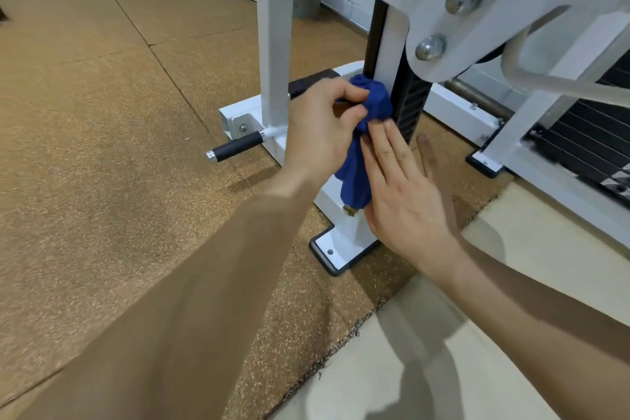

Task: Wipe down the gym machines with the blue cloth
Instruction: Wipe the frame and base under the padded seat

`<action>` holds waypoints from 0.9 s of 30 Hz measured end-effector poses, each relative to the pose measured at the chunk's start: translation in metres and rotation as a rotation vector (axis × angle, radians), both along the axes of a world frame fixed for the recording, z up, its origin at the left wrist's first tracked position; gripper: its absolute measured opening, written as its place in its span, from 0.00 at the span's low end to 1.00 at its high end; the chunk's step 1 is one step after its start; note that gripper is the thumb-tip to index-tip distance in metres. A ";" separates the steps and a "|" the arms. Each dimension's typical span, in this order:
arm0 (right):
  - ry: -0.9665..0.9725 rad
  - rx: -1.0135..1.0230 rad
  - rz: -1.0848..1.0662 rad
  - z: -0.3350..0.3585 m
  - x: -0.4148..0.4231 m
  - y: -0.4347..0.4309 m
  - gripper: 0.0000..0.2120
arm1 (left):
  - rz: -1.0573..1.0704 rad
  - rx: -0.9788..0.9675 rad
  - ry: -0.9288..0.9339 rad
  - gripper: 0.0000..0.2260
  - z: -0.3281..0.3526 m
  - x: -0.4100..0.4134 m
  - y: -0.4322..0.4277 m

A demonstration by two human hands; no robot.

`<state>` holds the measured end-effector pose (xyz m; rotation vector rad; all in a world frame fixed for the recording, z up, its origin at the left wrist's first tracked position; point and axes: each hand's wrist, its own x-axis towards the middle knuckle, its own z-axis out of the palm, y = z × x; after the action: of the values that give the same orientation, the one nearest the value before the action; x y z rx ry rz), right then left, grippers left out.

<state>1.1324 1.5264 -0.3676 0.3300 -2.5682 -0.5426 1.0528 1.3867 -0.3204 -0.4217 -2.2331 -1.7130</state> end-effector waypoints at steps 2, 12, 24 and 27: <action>-0.040 0.031 0.000 -0.006 0.007 0.001 0.36 | -0.015 0.015 -0.080 0.07 -0.013 0.005 0.001; 0.169 -0.157 0.166 0.021 0.000 0.000 0.30 | -0.071 0.144 -0.057 0.04 0.016 0.009 0.001; -0.036 0.098 0.130 -0.066 -0.004 0.020 0.30 | -0.002 0.063 -0.291 0.10 -0.081 0.005 0.005; -0.103 0.126 0.129 -0.097 -0.003 0.022 0.28 | 0.018 0.029 -0.355 0.02 -0.111 0.012 0.006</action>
<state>1.1292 1.5486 -0.4650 0.5769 -2.5937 -0.6569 1.0644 1.3931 -0.4318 -0.0935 -2.4341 -1.9343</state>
